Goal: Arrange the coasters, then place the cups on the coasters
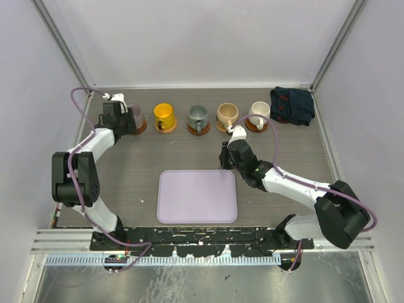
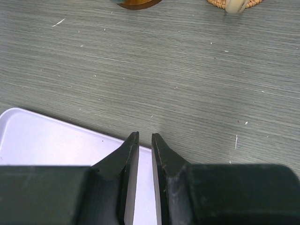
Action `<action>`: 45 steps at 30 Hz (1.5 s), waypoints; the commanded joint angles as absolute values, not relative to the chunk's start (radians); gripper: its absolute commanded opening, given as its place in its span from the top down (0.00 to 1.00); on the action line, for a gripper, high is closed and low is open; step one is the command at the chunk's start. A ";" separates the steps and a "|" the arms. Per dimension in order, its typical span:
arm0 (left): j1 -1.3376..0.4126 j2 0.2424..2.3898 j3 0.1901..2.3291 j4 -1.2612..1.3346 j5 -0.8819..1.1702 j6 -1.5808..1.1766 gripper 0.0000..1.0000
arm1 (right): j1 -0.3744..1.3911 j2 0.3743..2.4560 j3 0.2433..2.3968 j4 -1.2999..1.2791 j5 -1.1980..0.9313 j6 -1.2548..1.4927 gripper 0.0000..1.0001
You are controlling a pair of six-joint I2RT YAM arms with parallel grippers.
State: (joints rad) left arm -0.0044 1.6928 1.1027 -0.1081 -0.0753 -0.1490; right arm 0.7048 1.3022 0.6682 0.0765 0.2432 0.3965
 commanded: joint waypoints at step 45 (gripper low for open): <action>-0.179 0.729 0.867 -0.558 0.008 -0.334 0.02 | 0.482 0.440 0.559 -0.297 0.943 0.431 0.03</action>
